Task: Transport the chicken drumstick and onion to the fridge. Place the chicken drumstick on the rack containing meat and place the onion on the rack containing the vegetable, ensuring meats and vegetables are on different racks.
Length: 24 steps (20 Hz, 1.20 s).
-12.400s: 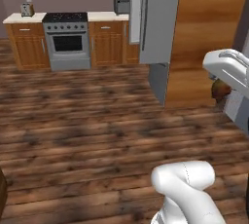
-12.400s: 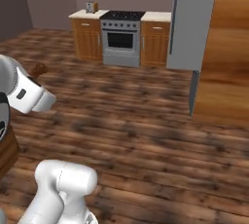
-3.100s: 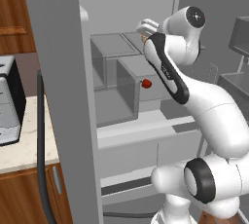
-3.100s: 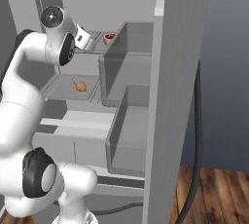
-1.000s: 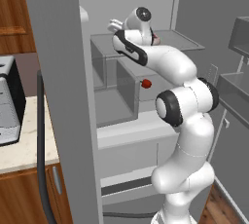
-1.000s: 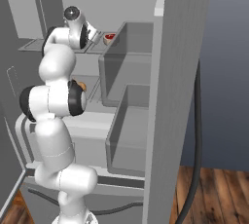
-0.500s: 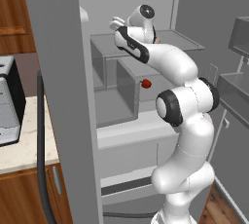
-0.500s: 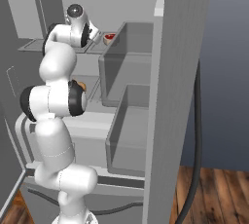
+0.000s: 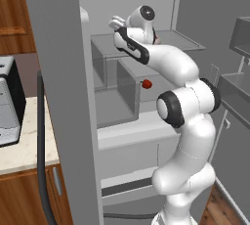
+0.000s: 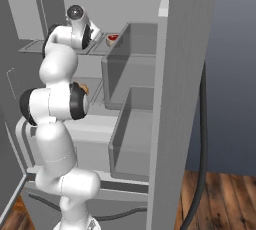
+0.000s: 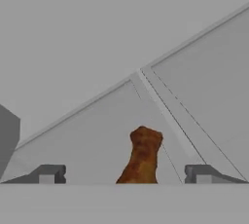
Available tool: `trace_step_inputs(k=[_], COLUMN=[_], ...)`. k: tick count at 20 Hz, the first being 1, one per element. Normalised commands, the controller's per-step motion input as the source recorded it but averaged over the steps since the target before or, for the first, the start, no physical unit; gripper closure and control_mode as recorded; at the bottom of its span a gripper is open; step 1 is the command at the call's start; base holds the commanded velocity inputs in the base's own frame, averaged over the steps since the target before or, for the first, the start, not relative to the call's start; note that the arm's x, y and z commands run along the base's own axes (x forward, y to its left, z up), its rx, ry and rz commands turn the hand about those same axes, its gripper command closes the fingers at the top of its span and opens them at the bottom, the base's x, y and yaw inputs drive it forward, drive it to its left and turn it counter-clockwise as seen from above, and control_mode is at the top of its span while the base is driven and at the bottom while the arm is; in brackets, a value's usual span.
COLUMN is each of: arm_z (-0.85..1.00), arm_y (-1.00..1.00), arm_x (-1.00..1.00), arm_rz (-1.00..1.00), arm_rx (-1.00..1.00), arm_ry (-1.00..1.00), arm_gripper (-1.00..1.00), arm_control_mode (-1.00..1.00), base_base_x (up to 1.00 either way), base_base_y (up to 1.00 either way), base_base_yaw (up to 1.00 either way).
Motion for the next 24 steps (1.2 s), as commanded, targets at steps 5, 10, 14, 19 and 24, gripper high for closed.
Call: trace_step_inputs(k=[5, 10, 14, 19, 24], arm_z=[0.04, 0.08, 0.11, 0.1, 0.07], arm_y=[-0.01, -0.2, -0.21, -0.35, -0.25], arm_x=[-0.65, -1.0, -1.0, -1.0, -1.0], arm_rz=[-0.08, -0.1, 0.0, 0.0, 0.01], arm_rx=[0.0, 0.02, 0.03, 0.06, 0.08], arm_ry=[-0.07, 0.0, 0.0, 0.0, -0.02], arm_gripper=[-1.0, -1.0, -1.0, -1.0, -1.0], arm_control_mode=[-1.0, -1.0, -1.0, -1.0, -1.0], base_base_x=[0.0, 0.0, 0.0, 0.0, 0.0], base_base_y=[0.0, 0.0, 0.0, 0.0, 0.0], base_base_yaw=[0.0, 0.0, 0.0, 0.0, 0.0])
